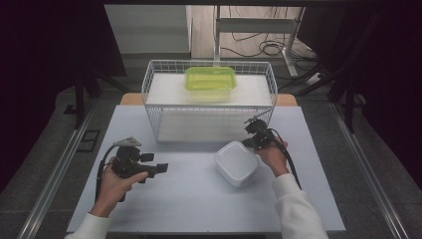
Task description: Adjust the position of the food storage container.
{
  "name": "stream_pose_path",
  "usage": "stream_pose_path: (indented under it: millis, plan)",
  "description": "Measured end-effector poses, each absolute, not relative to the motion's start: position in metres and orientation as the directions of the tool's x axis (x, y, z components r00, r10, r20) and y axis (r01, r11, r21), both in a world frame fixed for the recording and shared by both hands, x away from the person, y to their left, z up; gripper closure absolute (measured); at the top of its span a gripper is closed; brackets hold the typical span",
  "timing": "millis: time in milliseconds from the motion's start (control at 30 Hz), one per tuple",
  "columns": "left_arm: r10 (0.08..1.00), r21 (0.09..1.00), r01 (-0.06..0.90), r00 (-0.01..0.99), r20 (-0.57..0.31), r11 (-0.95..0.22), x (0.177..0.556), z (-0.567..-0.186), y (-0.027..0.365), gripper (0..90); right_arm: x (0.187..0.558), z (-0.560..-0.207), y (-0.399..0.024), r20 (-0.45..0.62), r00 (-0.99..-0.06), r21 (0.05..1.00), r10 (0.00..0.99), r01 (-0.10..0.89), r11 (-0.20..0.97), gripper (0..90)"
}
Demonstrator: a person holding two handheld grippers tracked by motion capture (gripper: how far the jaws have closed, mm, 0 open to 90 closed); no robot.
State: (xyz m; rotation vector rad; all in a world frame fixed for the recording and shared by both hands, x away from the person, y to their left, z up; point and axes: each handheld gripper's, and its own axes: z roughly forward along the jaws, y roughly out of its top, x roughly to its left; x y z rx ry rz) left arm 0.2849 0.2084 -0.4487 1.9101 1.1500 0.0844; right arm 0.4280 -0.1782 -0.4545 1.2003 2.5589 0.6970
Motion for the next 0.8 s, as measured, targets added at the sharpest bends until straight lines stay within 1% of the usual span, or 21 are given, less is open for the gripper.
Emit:
stream_pose_path:
  millis: [333,800]
  plan:
    - [0.74,0.699,0.692,0.564,-0.367,-0.18,0.285,-0.45,0.208,21.4,0.422,-0.455,-0.156,-0.051,-0.695,0.49,0.717,0.609,0.624,89.3]
    - [0.738,0.694,0.695,0.566,-0.368,-0.187,0.284,-0.451,0.206,21.2,0.39,-0.461,-0.108,-0.065,-0.805,0.474,0.59,0.495,0.728,89.3]
